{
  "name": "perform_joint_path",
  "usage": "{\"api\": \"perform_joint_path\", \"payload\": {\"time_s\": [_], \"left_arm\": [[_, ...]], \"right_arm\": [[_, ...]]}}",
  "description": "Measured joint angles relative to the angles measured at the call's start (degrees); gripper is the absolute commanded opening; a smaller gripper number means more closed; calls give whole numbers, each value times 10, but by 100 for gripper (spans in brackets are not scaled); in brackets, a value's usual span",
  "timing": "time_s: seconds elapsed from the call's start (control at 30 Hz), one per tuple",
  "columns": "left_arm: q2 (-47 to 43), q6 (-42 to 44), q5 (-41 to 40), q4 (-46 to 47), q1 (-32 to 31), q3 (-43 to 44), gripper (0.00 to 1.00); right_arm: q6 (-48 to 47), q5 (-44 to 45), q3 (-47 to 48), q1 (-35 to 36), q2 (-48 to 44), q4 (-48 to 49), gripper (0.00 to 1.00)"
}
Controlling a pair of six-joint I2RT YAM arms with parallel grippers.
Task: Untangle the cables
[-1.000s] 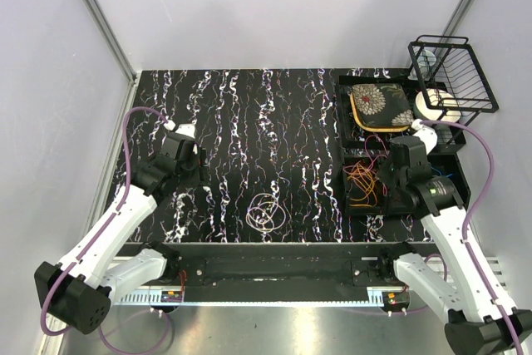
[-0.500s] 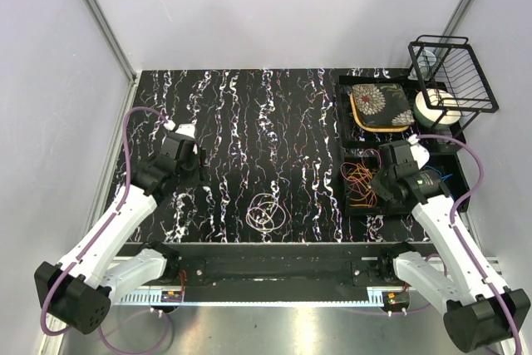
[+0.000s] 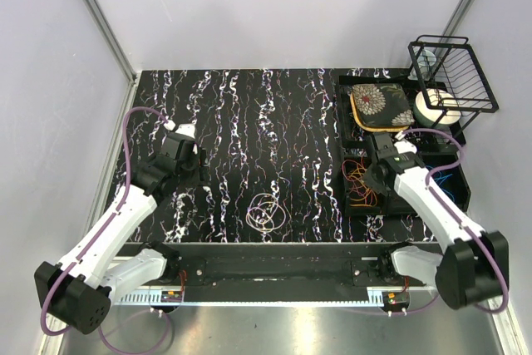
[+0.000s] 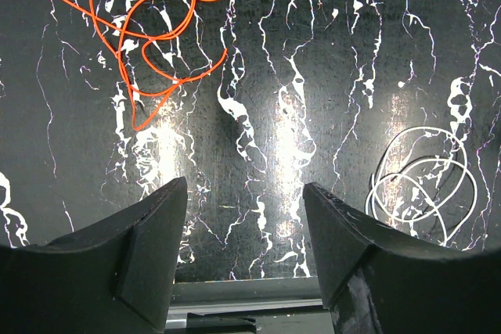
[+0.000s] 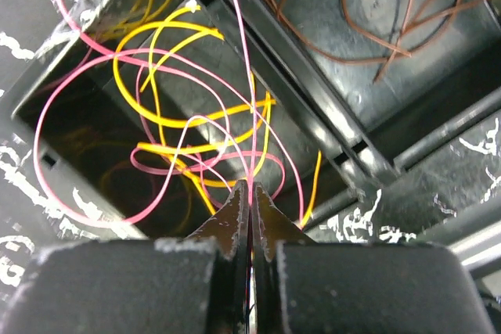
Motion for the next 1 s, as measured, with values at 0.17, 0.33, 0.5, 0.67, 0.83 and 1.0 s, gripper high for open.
{"api": "perform_joint_path", "payload": {"time_s": [0.17,0.33,0.5,0.67,0.83,1.0], "left_arm": [[0,0,0,0,0,0,64],[0,0,0,0,0,0,64],[0,0,0,0,0,0,64],[0,0,0,0,0,0,64],[-1,0,0,0,0,0,64],[-7,0,0,0,0,0,64]], "right_arm": [[-16,15,0,0,42,42,0],[-33,8,-16,-1,75,104,0],[-41,-3,-32,-1,95,129,0],[-36,-6,-44,-1,95,134,0],[-35,-12,-53,-1,94,126,25],[-46,-11,-32,-1,65,91,48]]}}
